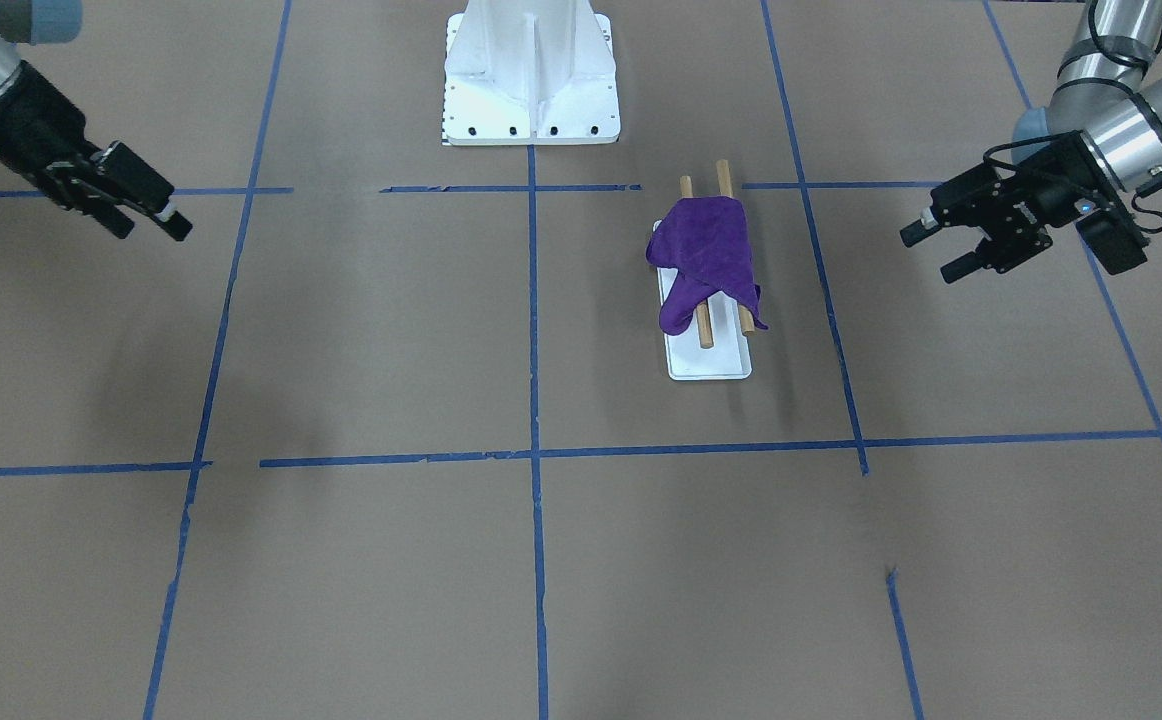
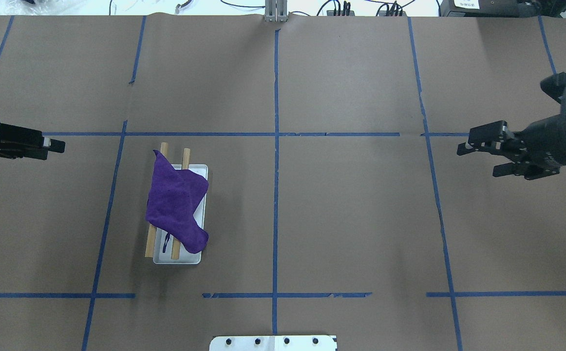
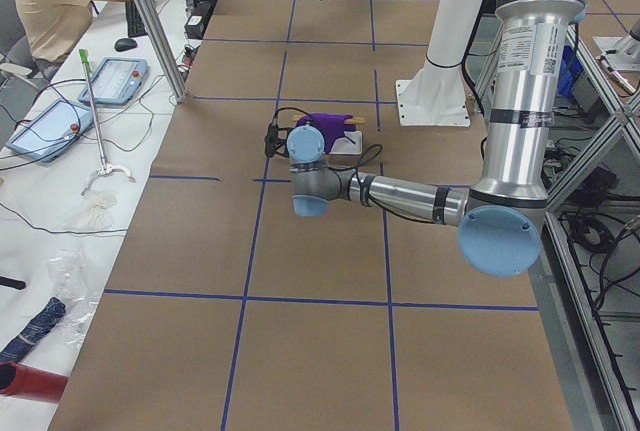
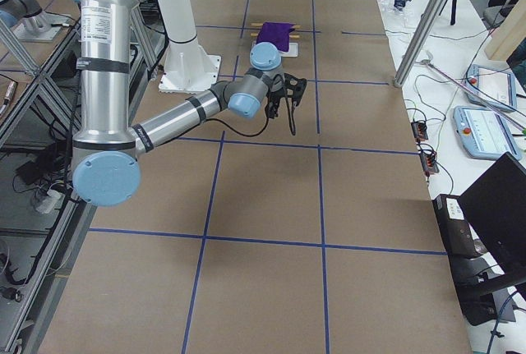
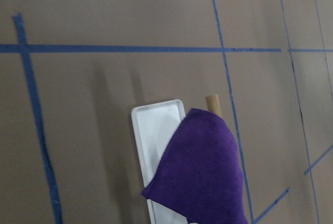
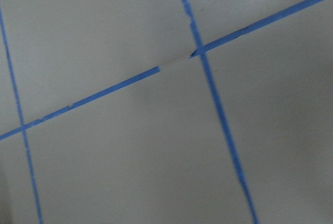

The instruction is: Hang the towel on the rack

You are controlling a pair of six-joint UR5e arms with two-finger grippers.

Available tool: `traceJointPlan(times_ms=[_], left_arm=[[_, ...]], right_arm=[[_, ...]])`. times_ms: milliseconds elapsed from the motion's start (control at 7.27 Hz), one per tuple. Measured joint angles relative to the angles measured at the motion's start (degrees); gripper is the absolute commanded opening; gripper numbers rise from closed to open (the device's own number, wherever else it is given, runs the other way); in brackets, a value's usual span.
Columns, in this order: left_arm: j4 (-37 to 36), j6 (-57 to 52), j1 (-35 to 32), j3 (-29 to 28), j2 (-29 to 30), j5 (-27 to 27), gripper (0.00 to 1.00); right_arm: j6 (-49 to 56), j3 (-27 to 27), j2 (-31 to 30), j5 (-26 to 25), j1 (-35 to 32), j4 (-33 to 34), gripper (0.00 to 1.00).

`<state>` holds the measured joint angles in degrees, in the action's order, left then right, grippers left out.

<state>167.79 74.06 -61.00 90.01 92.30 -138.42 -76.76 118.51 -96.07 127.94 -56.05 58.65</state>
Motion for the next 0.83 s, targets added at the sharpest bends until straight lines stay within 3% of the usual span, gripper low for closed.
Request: traceJointPlan(times_ms=[275,412,688,825], left_arm=[[-2.5,-15.7,-2.8,-3.8,-2.7,8.2,1.00],[-7.3,-28.2,-5.4,-4.5,-3.7,11.5,1.00],[-20.5,-54.0,-13.0,-4.7,-4.2,14.9,1.00],[-29.8,-67.5,-18.0,-4.3,-4.0,15.1,1.00]], right_arm=[[19.2,-4.5,-5.3,1.1,-7.7,0.5,1.00],[29.0,-8.3,-6.5,2.6,-12.4,0.7,1.00],[50.8,-14.5,-7.4,4.7,-21.1,6.1,1.00],[62.8,-16.1,-6.4,5.0,-24.8,13.3,1.00]])
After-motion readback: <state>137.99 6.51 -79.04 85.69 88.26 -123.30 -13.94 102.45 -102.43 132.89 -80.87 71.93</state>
